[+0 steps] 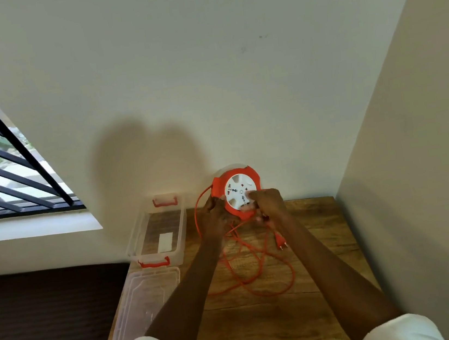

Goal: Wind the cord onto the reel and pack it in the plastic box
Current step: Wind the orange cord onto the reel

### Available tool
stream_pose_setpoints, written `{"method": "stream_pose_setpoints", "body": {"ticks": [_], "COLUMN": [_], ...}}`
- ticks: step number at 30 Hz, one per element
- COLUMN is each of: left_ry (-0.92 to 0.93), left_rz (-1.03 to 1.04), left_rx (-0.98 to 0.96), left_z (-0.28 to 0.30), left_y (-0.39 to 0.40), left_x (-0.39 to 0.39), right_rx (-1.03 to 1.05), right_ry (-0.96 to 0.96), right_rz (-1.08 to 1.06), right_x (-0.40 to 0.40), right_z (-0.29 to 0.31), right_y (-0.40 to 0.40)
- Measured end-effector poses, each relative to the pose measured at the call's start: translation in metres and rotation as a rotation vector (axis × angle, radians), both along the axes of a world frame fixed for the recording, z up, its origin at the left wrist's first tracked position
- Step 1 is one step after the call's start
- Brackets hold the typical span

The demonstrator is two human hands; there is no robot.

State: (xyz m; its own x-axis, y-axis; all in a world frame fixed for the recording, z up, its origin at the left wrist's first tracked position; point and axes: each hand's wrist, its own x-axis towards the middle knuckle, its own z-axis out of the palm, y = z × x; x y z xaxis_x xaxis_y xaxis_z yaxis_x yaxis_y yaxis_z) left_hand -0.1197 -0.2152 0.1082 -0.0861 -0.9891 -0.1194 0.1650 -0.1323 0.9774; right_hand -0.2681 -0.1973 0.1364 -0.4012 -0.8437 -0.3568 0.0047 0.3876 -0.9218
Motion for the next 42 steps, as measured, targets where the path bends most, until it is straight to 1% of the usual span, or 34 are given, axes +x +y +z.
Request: {"method": "stream_pose_setpoints", "body": {"ticks": [3, 5, 6, 7, 8, 10, 12, 13, 16, 17, 18, 20, 22, 23, 24, 28, 29, 30, 31, 34, 35, 36, 37, 39, 40, 41, 42], "left_ry": [-0.085, -0.156, -0.198, -0.251, -0.291, -0.318, -0.341, -0.357, -0.379, -0.374, -0.365, -0.318, -0.251, -0.213, -0.181, -0.039, -0.023, -0.011, -0.004, 0.015, 0.018, 0.016, 0.019, 0.049, 0.038, -0.017, -0.075], "left_rz": [-0.043, -0.101, -0.142, -0.187, -0.221, -0.256, -0.28, -0.301, -0.327, -0.324, -0.315, -0.276, -0.202, -0.182, -0.168, -0.093, -0.076, -0.072, -0.078, -0.076, -0.074, -0.075, -0.088, -0.129, -0.139, -0.135, -0.127], "left_rx": [0.031, 0.032, 0.019, -0.001, -0.02, -0.035, -0.048, -0.049, -0.088, -0.095, -0.108, -0.106, -0.075, -0.057, -0.039, -0.058, -0.05, -0.058, -0.059, -0.006, 0.038, 0.071, 0.089, 0.1, 0.094, 0.082, 0.055], "left_z": [0.007, 0.012, 0.013, 0.014, 0.015, 0.016, 0.02, 0.021, 0.019, 0.021, 0.022, 0.019, 0.013, 0.008, 0.001, -0.002, -0.003, -0.006, -0.01, -0.006, -0.003, -0.001, 0.002, 0.002, 0.005, 0.009, 0.012], "left_y": [-0.021, -0.035, -0.041, -0.046, -0.05, -0.056, -0.055, -0.053, -0.048, -0.044, -0.041, -0.036, -0.026, -0.022, -0.019, 0.006, 0.009, 0.011, 0.009, 0.008, 0.008, 0.005, 0.003, -0.007, -0.013, -0.018, -0.025], "left_x": [0.019, 0.028, 0.03, 0.032, 0.033, 0.034, 0.033, 0.032, 0.026, 0.024, 0.022, 0.018, 0.016, 0.014, 0.01, -0.012, -0.016, -0.018, -0.017, -0.016, -0.014, -0.013, -0.01, -0.002, 0.002, 0.006, 0.008], "right_rx": [-0.128, -0.295, -0.381, -0.425, -0.452, -0.449, -0.412, -0.38, -0.302, -0.29, -0.321, -0.301, -0.178, -0.131, -0.099, 0.018, 0.029, 0.03, 0.038, 0.046, 0.042, 0.035, 0.028, -0.015, -0.072, -0.142, -0.2], "right_ry": [0.708, 1.035, 1.187, 1.332, 1.455, 1.657, 1.797, 1.828, 1.856, 1.864, 1.882, 1.799, 1.61, 1.45, 1.229, 0.08, -0.173, -0.341, -0.398, -0.349, -0.266, -0.107, 0.131, 0.668, 0.88, 1.016, 1.09], "right_rz": [0.176, 0.346, 0.479, 0.613, 0.725, 0.844, 0.908, 0.929, 0.92, 0.909, 0.883, 0.825, 0.651, 0.531, 0.387, -0.129, -0.24, -0.307, -0.334, -0.224, -0.177, -0.117, -0.049, 0.042, 0.085, 0.163, 0.28], "right_x": [-0.017, -0.026, -0.03, -0.033, -0.035, -0.035, -0.03, -0.028, -0.024, -0.022, -0.02, -0.015, -0.011, -0.008, -0.004, 0.013, 0.016, 0.018, 0.018, 0.009, 0.005, 0.0, -0.006, -0.019, -0.026, -0.032, -0.037], "right_z": [-0.007, -0.006, -0.006, -0.005, -0.005, -0.003, -0.001, -0.001, -0.006, -0.005, -0.004, 0.001, 0.001, 0.003, 0.004, 0.002, 0.001, 0.002, -0.001, -0.009, -0.009, -0.009, -0.01, -0.014, -0.015, -0.015, -0.014], "right_y": [0.004, 0.004, 0.001, 0.0, -0.002, -0.002, -0.002, -0.003, -0.006, -0.005, -0.004, -0.004, -0.004, -0.004, -0.005, -0.016, -0.015, -0.012, -0.01, -0.005, -0.003, 0.0, 0.003, 0.01, 0.012, 0.012, 0.011]}}
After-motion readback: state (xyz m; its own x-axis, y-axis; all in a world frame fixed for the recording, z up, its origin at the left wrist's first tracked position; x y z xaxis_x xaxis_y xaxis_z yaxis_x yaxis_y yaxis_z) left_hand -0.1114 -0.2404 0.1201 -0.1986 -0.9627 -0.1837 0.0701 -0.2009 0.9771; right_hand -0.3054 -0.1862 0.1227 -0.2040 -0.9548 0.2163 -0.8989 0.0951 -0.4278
